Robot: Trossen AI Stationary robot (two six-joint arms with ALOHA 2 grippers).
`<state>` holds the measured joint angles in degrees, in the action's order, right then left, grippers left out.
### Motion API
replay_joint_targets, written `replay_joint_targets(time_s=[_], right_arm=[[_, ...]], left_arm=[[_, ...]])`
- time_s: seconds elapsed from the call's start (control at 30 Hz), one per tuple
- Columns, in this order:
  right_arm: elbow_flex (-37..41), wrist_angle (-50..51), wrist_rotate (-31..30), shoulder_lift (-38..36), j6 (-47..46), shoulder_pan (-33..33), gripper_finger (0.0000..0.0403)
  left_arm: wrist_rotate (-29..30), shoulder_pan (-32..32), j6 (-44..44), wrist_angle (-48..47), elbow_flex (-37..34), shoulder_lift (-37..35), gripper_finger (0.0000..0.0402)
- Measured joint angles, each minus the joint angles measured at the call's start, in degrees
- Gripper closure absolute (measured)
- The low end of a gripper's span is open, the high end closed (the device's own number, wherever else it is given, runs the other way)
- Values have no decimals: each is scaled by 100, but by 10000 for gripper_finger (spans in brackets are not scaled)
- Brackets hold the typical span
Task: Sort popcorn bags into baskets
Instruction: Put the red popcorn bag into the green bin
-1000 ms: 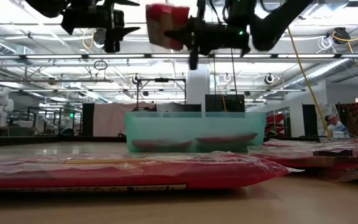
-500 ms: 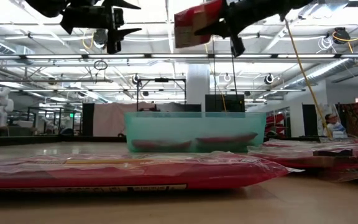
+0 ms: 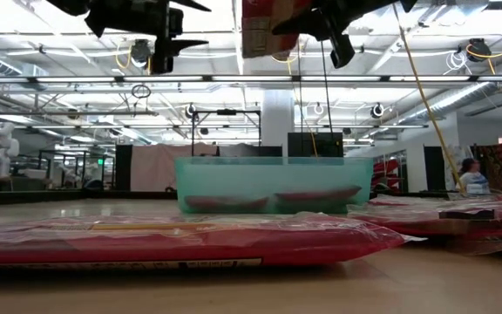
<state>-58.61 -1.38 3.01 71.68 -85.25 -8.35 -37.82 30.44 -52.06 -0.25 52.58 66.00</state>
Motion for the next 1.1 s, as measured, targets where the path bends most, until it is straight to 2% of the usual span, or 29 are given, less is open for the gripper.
replay_joint_targets(time_s=[0.23,0.5,0.7,0.83,1.1], right_arm=[[0,37,0,37,413,-30,388],[0,27,-2,42,920,-29,388],[0,-96,-4,37,1272,-275,388],[0,-182,-49,37,1609,-381,388],[-4,-749,-783,37,1803,-236,387]], left_arm=[[679,-427,-194,125,2,95,163],[952,-805,-467,859,0,249,105],[1391,-999,-543,873,-2,350,79],[1544,-1083,-855,1005,-11,761,89],[1421,-1238,-1372,2861,-2,1539,140]])
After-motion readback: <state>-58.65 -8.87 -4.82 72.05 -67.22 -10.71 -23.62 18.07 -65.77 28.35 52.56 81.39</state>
